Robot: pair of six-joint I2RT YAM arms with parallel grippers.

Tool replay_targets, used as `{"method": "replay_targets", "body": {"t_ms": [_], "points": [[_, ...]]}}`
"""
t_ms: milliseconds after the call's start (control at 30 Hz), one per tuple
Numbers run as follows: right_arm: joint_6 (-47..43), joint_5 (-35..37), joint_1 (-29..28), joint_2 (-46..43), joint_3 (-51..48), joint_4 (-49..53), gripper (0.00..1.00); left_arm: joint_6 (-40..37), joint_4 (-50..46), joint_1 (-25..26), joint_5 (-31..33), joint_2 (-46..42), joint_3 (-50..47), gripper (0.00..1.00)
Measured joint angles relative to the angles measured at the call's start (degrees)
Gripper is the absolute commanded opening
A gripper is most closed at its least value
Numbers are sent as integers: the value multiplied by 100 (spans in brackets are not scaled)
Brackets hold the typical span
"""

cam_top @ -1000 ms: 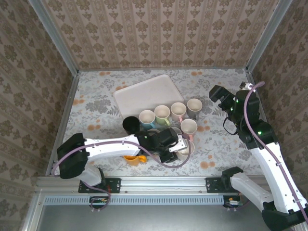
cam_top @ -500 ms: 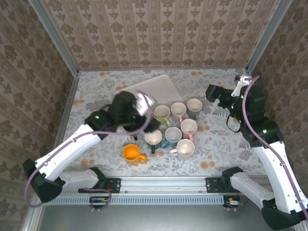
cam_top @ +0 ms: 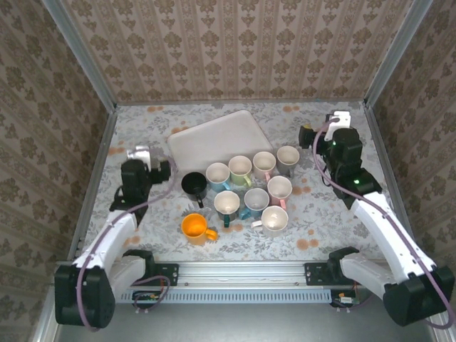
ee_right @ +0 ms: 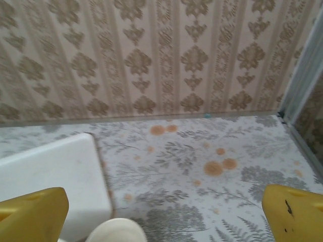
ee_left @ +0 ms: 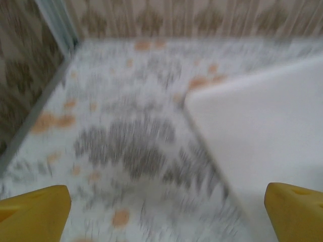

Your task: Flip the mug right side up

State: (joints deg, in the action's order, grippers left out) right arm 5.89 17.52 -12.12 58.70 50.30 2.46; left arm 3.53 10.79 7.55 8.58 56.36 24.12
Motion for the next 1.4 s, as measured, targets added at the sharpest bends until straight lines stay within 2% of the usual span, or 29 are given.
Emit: {"method": "replay_targets", "body": {"t_ms": [133,267,367,500,667,733,833,1067,1400], "points": [[-125,205,472,358,-1056,-942,100,-151,638,-439,-39,597,-363,100],[-74,223,933,715,-2310,-1836,100,-354,1270,-525,-22,946,-345,100],[87,195,1117,1180,-2874,-2575,100,-319,1604,-688,17,1322,-345,100],[205,-133,1325,1665,-2970,-3248,100,-269,2076,-802,122,1808,-350,100],[170,-592,1384,2243,-3213,-4986,100,-313,3950,-719,85,2914,-595,100],[129,-754,1373,2702,-3373,-5633,100,-317,4019,-669,136,3178,-673,100],[83,-883,1333,2883,-3383,-5589,100,-343,3978,-564,205,3244,-546,100],[-146,-767,986,2903,-2745,-5392,100,-385,4048,-490,291,3241,-258,100],[-170,-723,986,2903,-2743,-5300,100,-385,4046,-490,326,3241,-258,100]]}}
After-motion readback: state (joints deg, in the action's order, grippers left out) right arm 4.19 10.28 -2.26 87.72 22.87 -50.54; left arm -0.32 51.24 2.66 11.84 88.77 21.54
